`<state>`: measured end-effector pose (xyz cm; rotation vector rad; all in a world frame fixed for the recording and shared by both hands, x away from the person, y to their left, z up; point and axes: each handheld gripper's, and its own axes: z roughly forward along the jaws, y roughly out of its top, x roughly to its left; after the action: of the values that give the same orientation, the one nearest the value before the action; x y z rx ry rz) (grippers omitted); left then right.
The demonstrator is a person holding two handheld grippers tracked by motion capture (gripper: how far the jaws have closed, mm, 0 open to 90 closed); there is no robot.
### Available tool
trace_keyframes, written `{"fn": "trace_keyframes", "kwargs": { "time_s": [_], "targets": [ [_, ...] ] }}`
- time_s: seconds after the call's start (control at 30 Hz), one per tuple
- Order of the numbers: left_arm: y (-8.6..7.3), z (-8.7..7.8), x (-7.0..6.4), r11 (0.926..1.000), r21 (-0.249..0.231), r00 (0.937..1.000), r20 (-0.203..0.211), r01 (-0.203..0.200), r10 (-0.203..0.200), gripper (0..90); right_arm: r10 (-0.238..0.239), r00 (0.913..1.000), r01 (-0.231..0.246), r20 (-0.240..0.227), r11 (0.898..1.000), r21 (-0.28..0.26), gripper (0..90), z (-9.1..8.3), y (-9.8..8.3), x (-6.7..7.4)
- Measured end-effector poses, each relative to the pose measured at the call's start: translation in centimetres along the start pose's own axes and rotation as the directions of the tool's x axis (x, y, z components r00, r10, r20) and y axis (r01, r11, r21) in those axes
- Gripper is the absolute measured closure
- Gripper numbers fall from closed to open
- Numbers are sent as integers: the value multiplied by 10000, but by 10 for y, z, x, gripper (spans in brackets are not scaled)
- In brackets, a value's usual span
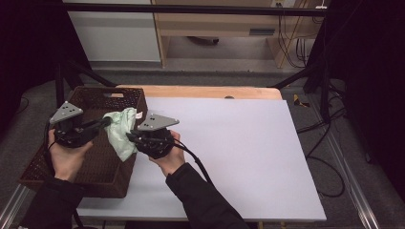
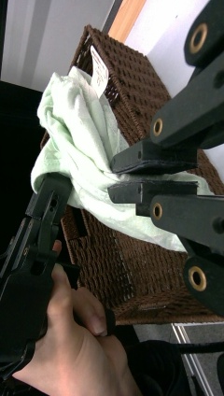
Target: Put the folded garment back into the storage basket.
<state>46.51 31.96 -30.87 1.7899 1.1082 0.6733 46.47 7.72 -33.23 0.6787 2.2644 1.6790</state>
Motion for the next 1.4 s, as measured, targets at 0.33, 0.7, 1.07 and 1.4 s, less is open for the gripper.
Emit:
{"fn": "trace_keyframes", "kwargs": {
  "time_s": [0.33,0.7,1.07,1.4],
  "targets": [
    [-2,-6,17,9998,28,9990,-401,221,-219,843,-170,9999,170,-21,9998,-77,858,21,3,6],
    [-6,-6,33,9992,217,9950,-947,339,-317,843,-280,9996,280,65,9995,-133,856,46,1,15],
    [-10,2,46,9978,419,9885,-1444,519,-454,842,-168,9997,171,160,9997,-185,855,69,-2,19],
    [-17,8,63,9952,603,9811,-1820,777,-656,841,-68,9997,70,236,10000,-64,853,97,-9,23]
  ]
}}
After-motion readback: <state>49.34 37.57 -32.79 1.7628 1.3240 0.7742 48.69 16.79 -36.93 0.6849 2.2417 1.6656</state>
